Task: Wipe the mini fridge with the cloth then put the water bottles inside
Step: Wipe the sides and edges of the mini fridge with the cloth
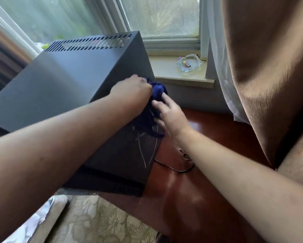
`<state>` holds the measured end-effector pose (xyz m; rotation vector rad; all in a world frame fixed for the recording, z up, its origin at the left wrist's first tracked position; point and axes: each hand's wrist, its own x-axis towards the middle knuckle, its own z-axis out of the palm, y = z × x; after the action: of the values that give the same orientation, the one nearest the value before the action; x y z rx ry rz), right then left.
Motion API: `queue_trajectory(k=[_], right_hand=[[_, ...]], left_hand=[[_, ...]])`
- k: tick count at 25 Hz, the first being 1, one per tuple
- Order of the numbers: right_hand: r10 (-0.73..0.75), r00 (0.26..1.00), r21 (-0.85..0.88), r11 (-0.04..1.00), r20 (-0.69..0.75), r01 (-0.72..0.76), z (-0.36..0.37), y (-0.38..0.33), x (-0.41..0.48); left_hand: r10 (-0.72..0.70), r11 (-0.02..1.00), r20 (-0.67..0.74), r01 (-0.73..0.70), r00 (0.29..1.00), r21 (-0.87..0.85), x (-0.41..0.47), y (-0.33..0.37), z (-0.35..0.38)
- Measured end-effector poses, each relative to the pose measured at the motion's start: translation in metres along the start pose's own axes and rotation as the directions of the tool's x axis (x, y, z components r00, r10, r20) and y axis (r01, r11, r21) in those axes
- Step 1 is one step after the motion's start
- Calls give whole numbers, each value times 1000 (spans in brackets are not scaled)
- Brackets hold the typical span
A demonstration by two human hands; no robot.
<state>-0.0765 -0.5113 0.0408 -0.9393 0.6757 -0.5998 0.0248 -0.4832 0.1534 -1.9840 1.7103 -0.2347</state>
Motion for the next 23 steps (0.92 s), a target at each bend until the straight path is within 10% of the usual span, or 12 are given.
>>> queue_trajectory(k=[7, 13, 23], right_hand=[[-56, 983, -138, 990, -177, 32, -27, -7, 102], [66, 997, -88, 994, -48, -70, -43, 20, 126], [398, 917, 88, 915, -20, -395, -12, 194, -16]], left_hand=[[114, 993, 12, -113, 993, -21, 112, -23, -14], [87, 996, 219, -89, 972, 0, 156, 9, 10], [141, 990, 353, -127, 925, -64, -21, 89, 137]])
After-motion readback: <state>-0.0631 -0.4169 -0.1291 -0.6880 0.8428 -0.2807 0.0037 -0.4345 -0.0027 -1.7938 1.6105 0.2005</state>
